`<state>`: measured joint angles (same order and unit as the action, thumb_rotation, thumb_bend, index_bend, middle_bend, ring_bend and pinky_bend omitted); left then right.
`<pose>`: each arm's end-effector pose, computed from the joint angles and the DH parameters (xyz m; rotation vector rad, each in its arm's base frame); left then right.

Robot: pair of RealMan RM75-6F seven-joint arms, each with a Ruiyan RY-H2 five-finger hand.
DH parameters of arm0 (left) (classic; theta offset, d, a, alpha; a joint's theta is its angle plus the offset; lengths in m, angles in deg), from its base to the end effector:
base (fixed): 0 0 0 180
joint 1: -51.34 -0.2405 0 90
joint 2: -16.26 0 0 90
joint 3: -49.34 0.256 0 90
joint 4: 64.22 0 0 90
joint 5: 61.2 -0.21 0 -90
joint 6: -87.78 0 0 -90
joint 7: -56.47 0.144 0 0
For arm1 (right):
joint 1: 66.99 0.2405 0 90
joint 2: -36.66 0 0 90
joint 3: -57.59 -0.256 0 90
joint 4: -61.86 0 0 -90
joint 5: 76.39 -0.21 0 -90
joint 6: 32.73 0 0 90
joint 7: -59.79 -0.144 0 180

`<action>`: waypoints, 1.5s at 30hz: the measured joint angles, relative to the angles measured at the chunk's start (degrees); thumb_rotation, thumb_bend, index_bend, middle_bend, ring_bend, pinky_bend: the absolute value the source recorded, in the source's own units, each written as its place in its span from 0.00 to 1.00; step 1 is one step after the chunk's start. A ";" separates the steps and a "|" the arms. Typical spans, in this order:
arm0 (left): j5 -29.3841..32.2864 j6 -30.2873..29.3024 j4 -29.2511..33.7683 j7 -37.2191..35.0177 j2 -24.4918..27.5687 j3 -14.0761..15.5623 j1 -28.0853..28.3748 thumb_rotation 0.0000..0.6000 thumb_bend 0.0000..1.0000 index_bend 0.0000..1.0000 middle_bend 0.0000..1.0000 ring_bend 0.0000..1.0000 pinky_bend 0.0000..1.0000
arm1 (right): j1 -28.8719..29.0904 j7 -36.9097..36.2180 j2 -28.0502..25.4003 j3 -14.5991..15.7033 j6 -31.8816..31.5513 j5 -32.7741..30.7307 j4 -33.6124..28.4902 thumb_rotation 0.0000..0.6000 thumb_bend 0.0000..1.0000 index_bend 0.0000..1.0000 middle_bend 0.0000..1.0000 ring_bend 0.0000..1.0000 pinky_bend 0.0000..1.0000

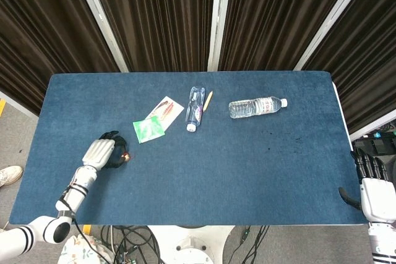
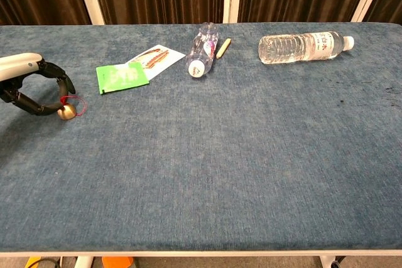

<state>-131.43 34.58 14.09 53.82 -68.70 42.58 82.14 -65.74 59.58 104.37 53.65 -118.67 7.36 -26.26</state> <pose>-0.2511 0.3138 0.0052 -1.6716 -1.2800 -0.8940 -0.3339 -0.1649 0.1527 1.2935 -0.9265 0.8554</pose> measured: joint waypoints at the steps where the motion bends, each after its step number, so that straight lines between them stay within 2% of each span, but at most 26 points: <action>1: 0.08 0.04 0.03 0.07 -0.01 0.02 0.01 1.00 0.42 0.57 0.30 0.07 0.12 | 0.00 0.00 0.01 0.00 0.01 -0.01 0.03 1.00 0.15 0.00 0.00 0.00 0.01; 12: 0.11 -1.66 2.09 -0.01 1.27 -0.57 -0.38 1.00 0.45 0.61 0.33 0.09 0.12 | 0.02 -0.09 0.03 -0.05 0.06 -0.04 0.12 1.00 0.15 0.00 0.00 0.00 0.01; 22: -0.51 -6.14 8.28 -0.93 5.73 -2.34 -1.53 1.00 0.45 0.62 0.34 0.09 0.12 | 0.15 0.07 0.07 -0.09 0.14 0.04 -0.07 1.00 0.15 0.00 0.00 0.00 0.01; 24: -0.44 -6.84 7.95 0.84 5.66 -2.24 -1.58 1.00 0.45 0.63 0.34 0.09 0.12 | 0.15 0.07 0.05 -0.12 0.10 0.04 -0.07 1.00 0.15 0.00 0.00 0.00 0.01; 28: 0.38 -7.23 8.36 8.95 5.73 -2.27 -1.66 1.00 0.47 0.63 0.35 0.10 0.13 | 0.22 -0.02 0.15 -0.12 0.28 -0.03 -0.05 1.00 0.15 0.00 0.00 0.00 0.01; 31: 1.06 -6.95 8.87 11.61 5.70 -2.27 -1.69 1.00 0.47 0.63 0.34 0.10 0.13 | 0.22 0.03 0.14 -0.08 0.29 0.01 -0.01 1.00 0.15 0.00 0.00 0.00 0.01; 39: 3.15 -5.59 10.48 1.98 5.90 -2.55 -1.85 1.00 0.50 0.64 0.34 0.10 0.13 | 0.26 -0.23 0.13 -0.17 0.60 -0.39 0.17 1.00 0.15 0.00 0.00 0.00 0.01; 45: 3.99 -5.27 11.63 4.99 6.32 -2.85 -2.06 1.00 0.51 0.65 0.34 0.10 0.13 | 0.33 -0.25 0.19 -0.20 0.68 -0.41 0.20 1.00 0.15 0.00 0.00 0.00 0.01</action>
<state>-127.44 29.31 25.72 58.81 -62.38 39.74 80.08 -65.41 59.33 104.56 53.45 -117.99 6.95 -26.06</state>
